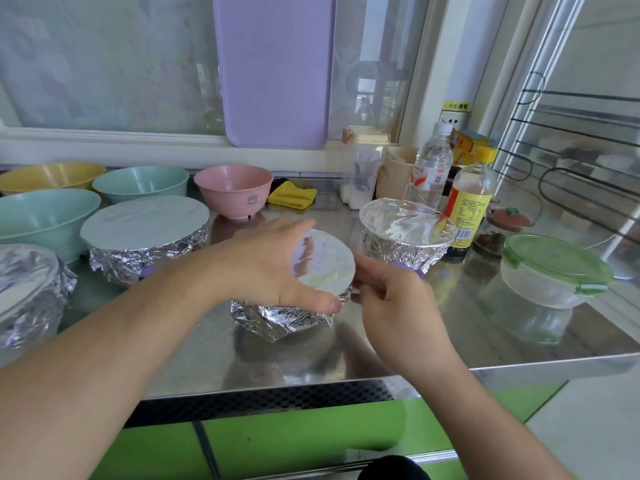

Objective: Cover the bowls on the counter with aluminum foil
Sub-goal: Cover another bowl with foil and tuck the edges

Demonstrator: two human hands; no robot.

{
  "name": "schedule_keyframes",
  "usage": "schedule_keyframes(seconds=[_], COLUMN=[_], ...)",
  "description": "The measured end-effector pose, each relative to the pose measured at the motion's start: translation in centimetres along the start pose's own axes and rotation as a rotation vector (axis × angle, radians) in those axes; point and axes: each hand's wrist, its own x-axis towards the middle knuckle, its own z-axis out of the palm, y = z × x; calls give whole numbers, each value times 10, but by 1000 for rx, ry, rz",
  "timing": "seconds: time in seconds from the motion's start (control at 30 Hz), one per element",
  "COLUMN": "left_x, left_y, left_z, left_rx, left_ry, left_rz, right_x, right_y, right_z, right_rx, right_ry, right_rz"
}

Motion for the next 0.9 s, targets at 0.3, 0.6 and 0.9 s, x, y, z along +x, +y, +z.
schedule_keyframes(seconds=[0.3,0.6,0.9], left_x=[-39,-61,-63], left_y=[-21,-38,-48], left_z=[29,73,69], left_rx=[-156,42,20], left_ry=[341,612,627], left_rz=[160,392,406], right_x=[3,0,2], right_y=[2,2,7], right_z=[-14,5,2], right_rx=[-59,-39,-60], right_ry=[62,74,82], right_rz=[-512,-614,-617])
